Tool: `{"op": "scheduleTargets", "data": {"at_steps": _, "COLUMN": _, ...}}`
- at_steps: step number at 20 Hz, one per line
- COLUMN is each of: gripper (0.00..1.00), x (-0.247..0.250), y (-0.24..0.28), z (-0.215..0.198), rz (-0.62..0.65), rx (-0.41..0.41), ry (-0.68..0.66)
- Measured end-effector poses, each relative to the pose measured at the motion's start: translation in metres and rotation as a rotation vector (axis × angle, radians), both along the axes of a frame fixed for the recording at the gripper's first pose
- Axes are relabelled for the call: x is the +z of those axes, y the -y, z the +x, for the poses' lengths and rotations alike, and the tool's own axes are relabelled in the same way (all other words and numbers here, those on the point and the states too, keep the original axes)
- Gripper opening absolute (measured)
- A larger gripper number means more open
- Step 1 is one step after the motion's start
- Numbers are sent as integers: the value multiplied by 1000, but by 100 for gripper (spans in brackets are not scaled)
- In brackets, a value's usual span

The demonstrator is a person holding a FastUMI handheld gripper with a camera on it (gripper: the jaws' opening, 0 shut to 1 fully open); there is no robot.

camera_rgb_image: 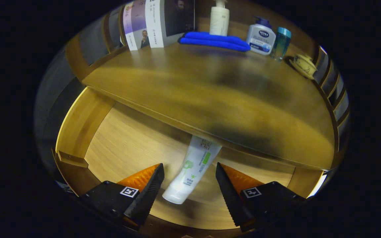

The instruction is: Pull open the drawer, take out the items inside it, and place them on the countertop above the cabinet.

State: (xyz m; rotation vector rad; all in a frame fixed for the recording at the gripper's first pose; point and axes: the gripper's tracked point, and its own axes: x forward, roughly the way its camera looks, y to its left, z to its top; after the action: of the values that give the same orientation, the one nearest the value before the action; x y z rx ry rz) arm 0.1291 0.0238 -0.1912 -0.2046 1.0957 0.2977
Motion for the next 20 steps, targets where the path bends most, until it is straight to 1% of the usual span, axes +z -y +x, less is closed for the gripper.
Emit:
{"op": "scheduleTargets", "data": {"at_steps": 3, "gripper": 98, "x": -8, "y": -4, "z": 1, "rz": -5, "rx": 6, "ry": -20}}
{"op": "scheduleTargets", "data": {"at_steps": 4, "gripper": 94, "x": -12, "y": -3, "z": 2, "rz": -12, "rx": 2, "ry": -31}}
{"op": "scheduleTargets", "data": {"at_steps": 5, "gripper": 85, "x": -14, "y": 0, "z": 2, "rz": -22, "rx": 1, "ry": -32}}
{"op": "scheduleTargets", "data": {"at_steps": 6, "gripper": 85, "x": -13, "y": 3, "z": 3, "rz": -41, "rx": -2, "ry": -26}}
{"op": "scheduleTargets", "data": {"at_steps": 7, "gripper": 80, "x": -17, "y": 3, "z": 5, "rz": -40, "rx": -3, "ry": -28}}
{"op": "scheduleTargets", "data": {"at_steps": 8, "gripper": 72, "x": -20, "y": 2, "z": 3, "rz": -33, "rx": -12, "ry": -47}}
{"op": "scheduleTargets", "data": {"at_steps": 9, "gripper": 61, "x": -22, "y": 1, "z": 1, "rz": -26, "rx": -22, "ry": -68}}
{"op": "scheduleTargets", "data": {"at_steps": 11, "gripper": 52, "x": -21, "y": -1, "z": 2, "rz": -30, "rx": 5, "ry": -66}}
{"op": "scheduleTargets", "data": {"at_steps": 12, "gripper": 48, "x": -12, "y": 0, "z": -2, "rz": -40, "rx": 29, "ry": -56}}
{"op": "scheduleTargets", "data": {"at_steps": 13, "gripper": 43, "x": -18, "y": -4, "z": 1, "rz": -44, "rx": 39, "ry": -41}}
{"op": "scheduleTargets", "data": {"at_steps": 14, "gripper": 39, "x": -20, "y": -4, "z": -2, "rz": -43, "rx": 67, "ry": -58}}
{"op": "scheduleTargets", "data": {"at_steps": 15, "gripper": 30, "x": -18, "y": -9, "z": -5, "rz": -29, "rx": 86, "ry": -60}}
{"op": "scheduleTargets", "data": {"at_steps": 16, "gripper": 29, "x": -18, "y": -11, "z": -14, "rz": -19, "rx": 103, "ry": -89}}
{"op": "scheduleTargets", "data": {"at_steps": 18, "gripper": 29, "x": -17, "y": -18, "z": -23, "rz": -10, "rx": 140, "ry": -97}}
{"op": "scheduleTargets", "data": {"at_steps": 20, "gripper": 29, "x": -5, "y": -20, "z": -22, "rz": 11, "rx": 141, "ry": -71}}
